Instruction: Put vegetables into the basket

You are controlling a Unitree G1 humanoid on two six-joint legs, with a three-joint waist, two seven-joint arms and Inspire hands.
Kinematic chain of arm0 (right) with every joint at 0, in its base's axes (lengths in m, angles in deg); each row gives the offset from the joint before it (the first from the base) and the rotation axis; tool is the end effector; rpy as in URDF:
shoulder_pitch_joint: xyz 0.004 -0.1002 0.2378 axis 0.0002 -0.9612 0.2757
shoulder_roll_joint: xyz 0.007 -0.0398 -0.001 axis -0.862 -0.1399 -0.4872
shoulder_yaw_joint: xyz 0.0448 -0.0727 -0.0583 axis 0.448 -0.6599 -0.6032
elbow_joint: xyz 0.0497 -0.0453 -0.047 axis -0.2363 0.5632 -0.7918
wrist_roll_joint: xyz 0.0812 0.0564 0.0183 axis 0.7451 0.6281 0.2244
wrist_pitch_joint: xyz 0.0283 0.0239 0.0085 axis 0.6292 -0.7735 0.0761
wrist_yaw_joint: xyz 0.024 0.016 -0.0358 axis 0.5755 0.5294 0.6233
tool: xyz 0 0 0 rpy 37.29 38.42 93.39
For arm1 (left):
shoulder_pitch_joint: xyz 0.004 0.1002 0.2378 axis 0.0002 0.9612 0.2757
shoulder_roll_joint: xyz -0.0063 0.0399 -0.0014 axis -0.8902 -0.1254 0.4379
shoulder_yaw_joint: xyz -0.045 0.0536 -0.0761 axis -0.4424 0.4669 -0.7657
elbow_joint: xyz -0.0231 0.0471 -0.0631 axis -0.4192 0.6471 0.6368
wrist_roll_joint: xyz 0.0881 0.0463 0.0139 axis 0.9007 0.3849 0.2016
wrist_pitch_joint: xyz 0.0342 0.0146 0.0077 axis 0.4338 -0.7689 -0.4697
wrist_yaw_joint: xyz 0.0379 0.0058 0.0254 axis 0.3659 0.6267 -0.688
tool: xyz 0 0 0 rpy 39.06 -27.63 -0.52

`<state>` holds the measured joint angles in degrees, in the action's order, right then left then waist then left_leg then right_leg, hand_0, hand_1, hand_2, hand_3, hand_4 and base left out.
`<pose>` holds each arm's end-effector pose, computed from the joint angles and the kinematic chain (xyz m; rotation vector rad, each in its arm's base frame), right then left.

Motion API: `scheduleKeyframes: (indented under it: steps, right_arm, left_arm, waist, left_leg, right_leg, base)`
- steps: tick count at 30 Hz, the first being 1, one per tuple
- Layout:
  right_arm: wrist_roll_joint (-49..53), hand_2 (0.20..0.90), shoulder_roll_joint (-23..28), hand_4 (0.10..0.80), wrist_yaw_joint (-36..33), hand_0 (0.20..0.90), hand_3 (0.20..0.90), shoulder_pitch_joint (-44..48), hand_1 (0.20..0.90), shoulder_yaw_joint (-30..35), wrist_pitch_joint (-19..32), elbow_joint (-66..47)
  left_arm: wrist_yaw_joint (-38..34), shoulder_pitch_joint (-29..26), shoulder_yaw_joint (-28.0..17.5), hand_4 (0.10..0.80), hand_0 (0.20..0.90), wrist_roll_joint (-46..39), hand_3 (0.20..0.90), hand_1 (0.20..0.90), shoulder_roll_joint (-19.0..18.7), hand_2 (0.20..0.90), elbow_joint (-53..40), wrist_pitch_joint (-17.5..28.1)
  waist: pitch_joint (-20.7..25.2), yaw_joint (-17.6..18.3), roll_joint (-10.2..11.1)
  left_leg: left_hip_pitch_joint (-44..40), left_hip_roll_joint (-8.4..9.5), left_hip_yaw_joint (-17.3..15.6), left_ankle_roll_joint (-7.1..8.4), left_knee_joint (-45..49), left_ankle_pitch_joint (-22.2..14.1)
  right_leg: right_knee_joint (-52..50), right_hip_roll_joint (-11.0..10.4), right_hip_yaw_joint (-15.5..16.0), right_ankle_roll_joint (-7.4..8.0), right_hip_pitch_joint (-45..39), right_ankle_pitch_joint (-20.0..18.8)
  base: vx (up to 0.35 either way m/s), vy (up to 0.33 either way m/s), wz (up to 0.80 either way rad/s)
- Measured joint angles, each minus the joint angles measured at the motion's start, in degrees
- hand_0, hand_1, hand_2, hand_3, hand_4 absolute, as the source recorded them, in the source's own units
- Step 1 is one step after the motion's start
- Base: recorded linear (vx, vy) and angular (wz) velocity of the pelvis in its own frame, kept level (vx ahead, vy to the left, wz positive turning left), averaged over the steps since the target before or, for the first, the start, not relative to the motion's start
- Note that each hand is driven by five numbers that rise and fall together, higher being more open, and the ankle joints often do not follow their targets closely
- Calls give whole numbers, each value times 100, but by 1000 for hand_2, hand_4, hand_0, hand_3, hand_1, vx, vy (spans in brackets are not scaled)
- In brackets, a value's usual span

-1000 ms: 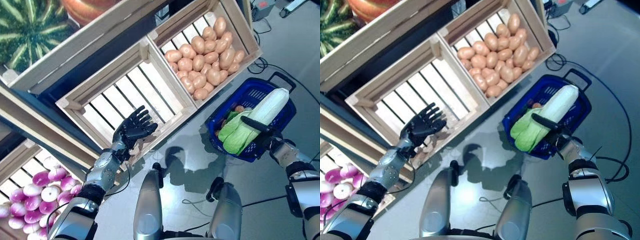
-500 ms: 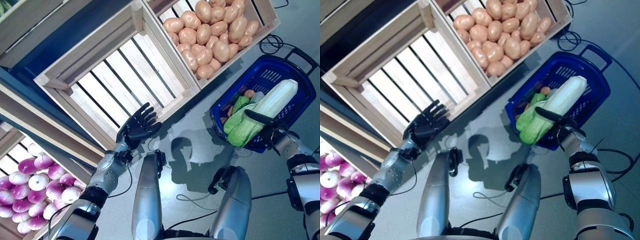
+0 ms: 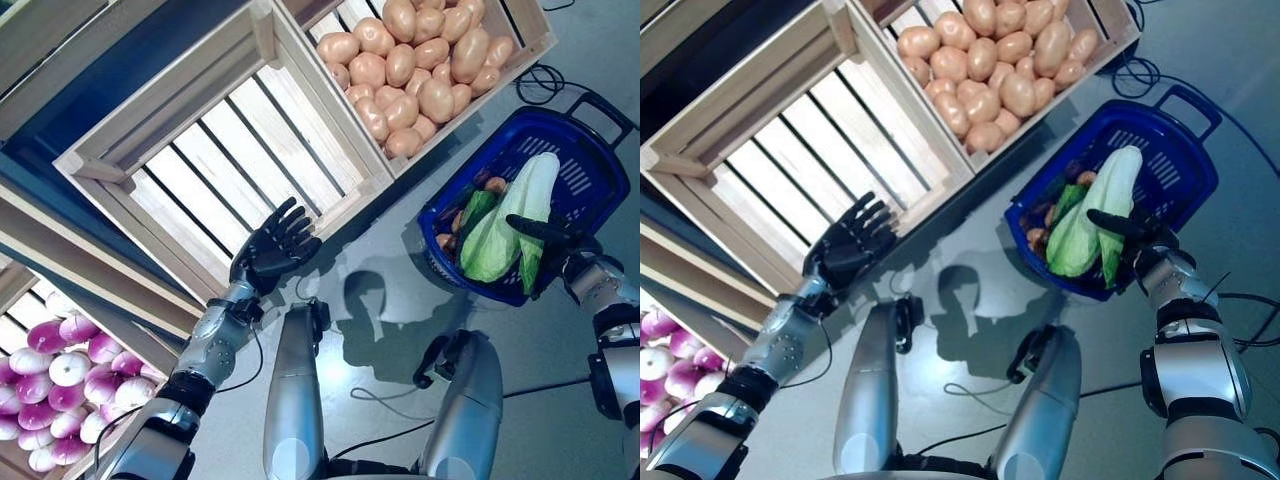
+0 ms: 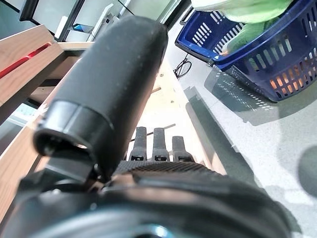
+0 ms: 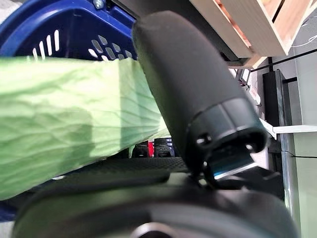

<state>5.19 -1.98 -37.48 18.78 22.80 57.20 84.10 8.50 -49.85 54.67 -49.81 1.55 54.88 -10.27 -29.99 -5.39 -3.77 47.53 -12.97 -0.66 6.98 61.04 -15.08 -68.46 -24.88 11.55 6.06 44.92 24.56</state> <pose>0.3021 -0.3336 0.1201 0.3650 0.2488 -0.3939 0.2691 0.2183 0.0466 -0.4427 -0.0376 -0.2854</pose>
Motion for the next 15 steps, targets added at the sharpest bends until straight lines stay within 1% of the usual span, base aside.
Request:
scheduleKeyframes:
  steps: [5, 6, 7, 10, 11, 15]
  right_arm:
    - [-2, 900, 3, 800, -2, 900, 900, 1, 900, -3, 1, -8]
    - [-2, 900, 3, 800, -2, 900, 900, 2, 900, -3, 1, -12]
    - [-2, 900, 9, 800, -2, 900, 900, 2, 900, -2, 1, -25]
    - [-2, 900, 0, 800, -8, 900, 900, -76, 900, -5, 3, -43]
    - [-2, 900, 0, 800, -19, 900, 900, -114, 900, -5, 3, -45]
    - [-2, 900, -8, 800, -43, 900, 900, -258, 900, 3, 3, -52]
  left_arm:
    - [32, 11, -2, 800, 900, -6, 900, 900, -26, 900, -48, 0]
    - [50, 11, -4, 800, 900, -9, 900, 900, -46, 900, -58, 0]
    - [62, 10, -10, 800, 900, -13, 900, 900, -54, 900, -62, 0]
    - [88, 65, -11, 800, 900, -109, 900, 900, -50, 900, -60, -12]
    - [91, 93, -11, 800, 900, -104, 900, 900, -49, 900, -60, -12]
    - [125, 97, -48, 800, 900, -99, 900, 900, -55, 900, -62, -11]
  waist:
    - [1, -1, 0]
    - [2, -1, 1]
    - [3, -7, 3]
    - [5, 3, 5]
    - [6, -9, 7]
    - [18, -10, 24]
  left_leg:
    - [-368, -52, -138, 2, -296, 4]
    - [-427, -81, -152, 1, -352, 4]
    - [-473, -94, -174, 18, -413, 19]
    - [-751, -124, -259, 4, -766, 92]
    - [-937, -138, -301, 0, -956, 129]
    - [-1691, -102, -476, -31, -1672, 301]
  right_leg:
    - [337, 69, 24, 28, -306, -86]
    - [422, 101, 39, 68, -371, -125]
    - [512, 124, 56, 71, -416, -186]
    - [911, 165, 166, 89, -712, -322]
    - [1109, 194, 180, 114, -873, -387]
    - [1851, 255, 319, 204, -1606, -619]
  base:
    - [-1, 44, -9]
    - [-26, 48, -9]
    - [-2, 59, -11]
    - [69, 38, -6]
    - [78, 34, -7]
    - [108, 11, -4]
